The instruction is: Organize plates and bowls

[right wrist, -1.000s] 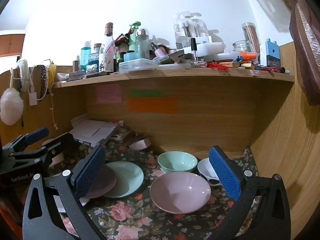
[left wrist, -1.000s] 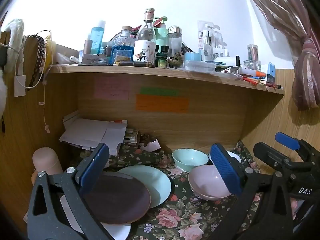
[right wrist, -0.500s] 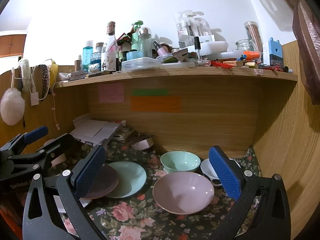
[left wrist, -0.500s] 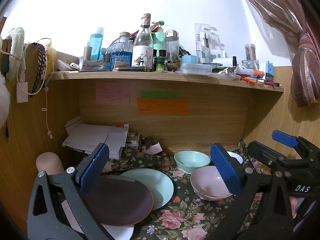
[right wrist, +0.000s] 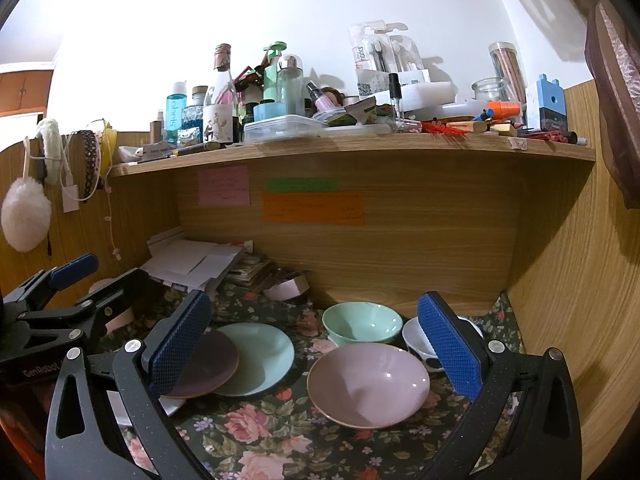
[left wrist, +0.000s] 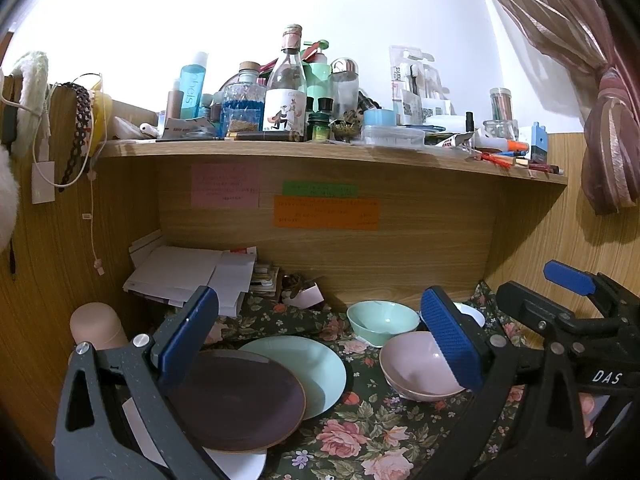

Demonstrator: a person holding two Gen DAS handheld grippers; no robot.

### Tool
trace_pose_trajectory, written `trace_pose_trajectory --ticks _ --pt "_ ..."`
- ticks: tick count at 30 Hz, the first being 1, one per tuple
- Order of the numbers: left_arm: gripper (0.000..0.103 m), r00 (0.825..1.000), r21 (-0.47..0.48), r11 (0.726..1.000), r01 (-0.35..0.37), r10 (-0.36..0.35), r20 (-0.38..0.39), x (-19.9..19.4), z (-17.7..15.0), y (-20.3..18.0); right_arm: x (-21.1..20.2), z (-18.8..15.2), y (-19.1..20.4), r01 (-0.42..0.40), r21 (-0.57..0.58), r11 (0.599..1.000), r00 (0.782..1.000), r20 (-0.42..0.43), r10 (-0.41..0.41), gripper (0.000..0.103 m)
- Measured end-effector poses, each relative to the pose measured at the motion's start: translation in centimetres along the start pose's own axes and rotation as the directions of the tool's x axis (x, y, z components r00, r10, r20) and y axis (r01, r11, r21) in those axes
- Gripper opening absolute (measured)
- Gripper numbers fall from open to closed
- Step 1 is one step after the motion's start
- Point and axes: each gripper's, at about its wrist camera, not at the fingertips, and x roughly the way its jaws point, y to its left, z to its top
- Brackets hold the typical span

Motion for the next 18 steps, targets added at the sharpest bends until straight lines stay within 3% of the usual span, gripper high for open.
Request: trace_pose_trajectory --ticks 18 --pt "0.103 1.000 -0.018 1.000 0.006 -0.006 -0.022 0.72 -0.17 0.33 -0.18 -0.12 -0.38 0.007 0.006 1.000 1.000 0.003 -0.007 0.103"
